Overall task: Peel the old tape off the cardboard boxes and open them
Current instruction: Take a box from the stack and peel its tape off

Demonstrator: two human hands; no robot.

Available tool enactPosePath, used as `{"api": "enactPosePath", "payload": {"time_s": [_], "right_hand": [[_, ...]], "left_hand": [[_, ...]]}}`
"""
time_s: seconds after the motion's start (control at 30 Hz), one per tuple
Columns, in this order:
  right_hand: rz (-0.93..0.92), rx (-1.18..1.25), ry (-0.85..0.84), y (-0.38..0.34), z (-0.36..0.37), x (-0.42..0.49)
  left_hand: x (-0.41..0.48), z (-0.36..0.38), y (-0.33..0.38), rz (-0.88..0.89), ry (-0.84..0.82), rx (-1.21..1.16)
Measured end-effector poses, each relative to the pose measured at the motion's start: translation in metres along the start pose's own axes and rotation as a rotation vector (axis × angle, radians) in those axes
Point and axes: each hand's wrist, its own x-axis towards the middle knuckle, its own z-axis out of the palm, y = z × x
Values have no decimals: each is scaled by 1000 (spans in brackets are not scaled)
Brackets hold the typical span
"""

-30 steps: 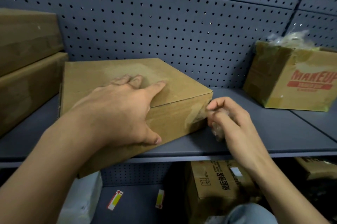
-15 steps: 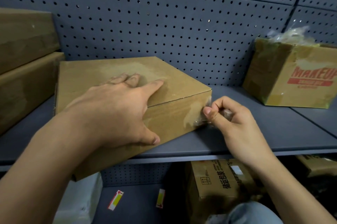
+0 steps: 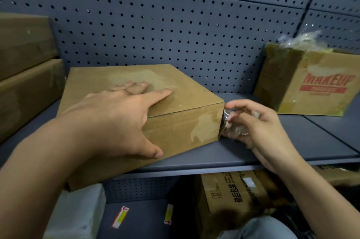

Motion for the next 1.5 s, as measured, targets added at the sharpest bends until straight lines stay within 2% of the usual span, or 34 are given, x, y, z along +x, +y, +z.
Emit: {"api": "enactPosePath", "payload": {"time_s": [0.13, 0.2, 0.33, 0.5, 0.67, 0.97, 1.5], "right_hand": [[151, 317, -164, -5, -2, 2], [186, 383, -246, -6, -6, 1], [158, 404, -345, -8, -4, -5], [94, 273, -466, -12, 8, -14], [64, 294, -485, -10, 14, -17], [-73, 121, -465, -8, 20, -15], [-286, -231, -436, -17, 6, -11]], "left_hand": [[0, -4, -8, 36, -22, 9], [0, -6, -14, 43, -44, 1], [-6, -10, -22, -22, -92, 9], [-20, -7, 18, -126, 141, 73], [-17, 14, 48, -90, 281, 126], [-6, 26, 52, -120, 434, 185], [-6, 32, 53, -144, 496, 230]]}}
